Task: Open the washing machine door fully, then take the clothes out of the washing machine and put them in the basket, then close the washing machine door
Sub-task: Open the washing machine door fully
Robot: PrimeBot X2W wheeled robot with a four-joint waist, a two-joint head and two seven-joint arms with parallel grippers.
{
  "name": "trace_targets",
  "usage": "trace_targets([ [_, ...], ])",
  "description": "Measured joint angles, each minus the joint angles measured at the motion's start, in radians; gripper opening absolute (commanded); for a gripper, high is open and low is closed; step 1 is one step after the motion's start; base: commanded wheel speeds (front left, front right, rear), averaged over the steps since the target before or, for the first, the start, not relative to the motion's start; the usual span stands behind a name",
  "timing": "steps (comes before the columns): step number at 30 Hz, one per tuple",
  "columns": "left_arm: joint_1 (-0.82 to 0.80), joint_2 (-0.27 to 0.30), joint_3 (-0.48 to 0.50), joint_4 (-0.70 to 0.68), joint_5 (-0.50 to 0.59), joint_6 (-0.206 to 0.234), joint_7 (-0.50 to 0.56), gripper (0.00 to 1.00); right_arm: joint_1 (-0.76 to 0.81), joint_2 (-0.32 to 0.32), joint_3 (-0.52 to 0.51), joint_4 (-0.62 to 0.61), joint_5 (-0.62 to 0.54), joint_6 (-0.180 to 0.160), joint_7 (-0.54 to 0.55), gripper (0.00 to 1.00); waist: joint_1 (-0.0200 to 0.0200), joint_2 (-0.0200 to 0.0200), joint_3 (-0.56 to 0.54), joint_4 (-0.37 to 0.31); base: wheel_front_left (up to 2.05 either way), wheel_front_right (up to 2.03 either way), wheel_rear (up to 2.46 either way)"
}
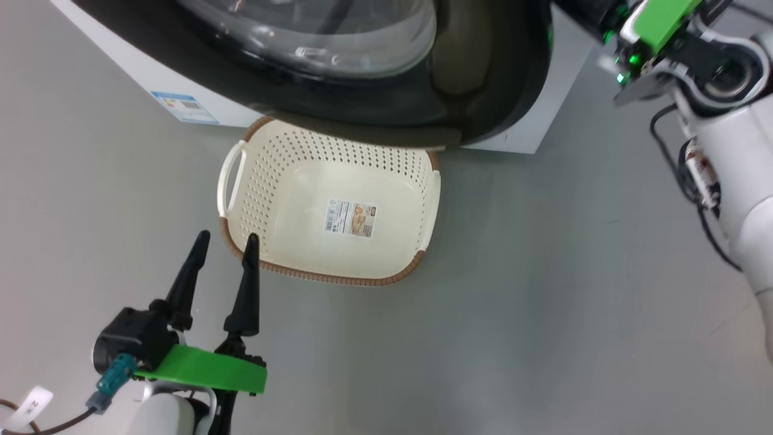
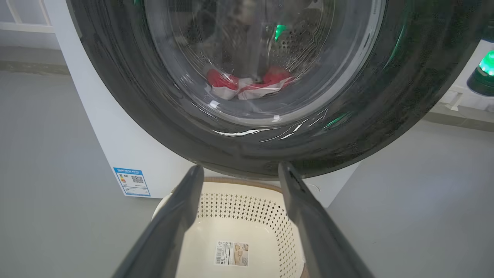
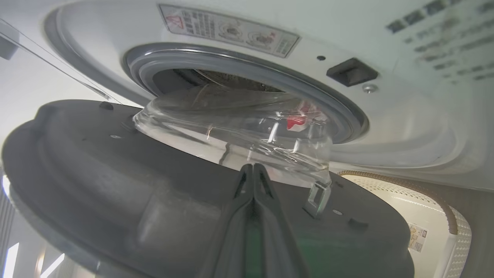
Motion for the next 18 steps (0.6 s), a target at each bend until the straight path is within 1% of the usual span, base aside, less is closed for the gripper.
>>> trace_targets([
  [5, 0.030, -0.002, 0.000, 0.005, 0.003, 0.000, 0.000, 1.00, 0.073, 0.007, 0.012, -0.041, 0.000, 0.000, 0.012, 0.00, 0.0000, 0.0000, -0.034, -0.004, 0.00, 0.00, 0.00],
  [18, 0.106, -0.003, 0.003, 0.010, 0.021, 0.000, 0.000, 1.00, 0.270, 0.026, 0.031, -0.203, -0.004, 0.000, 0.053, 0.00, 0.0000, 0.0000, -0.127, -0.002, 0.00, 0.00, 0.00],
])
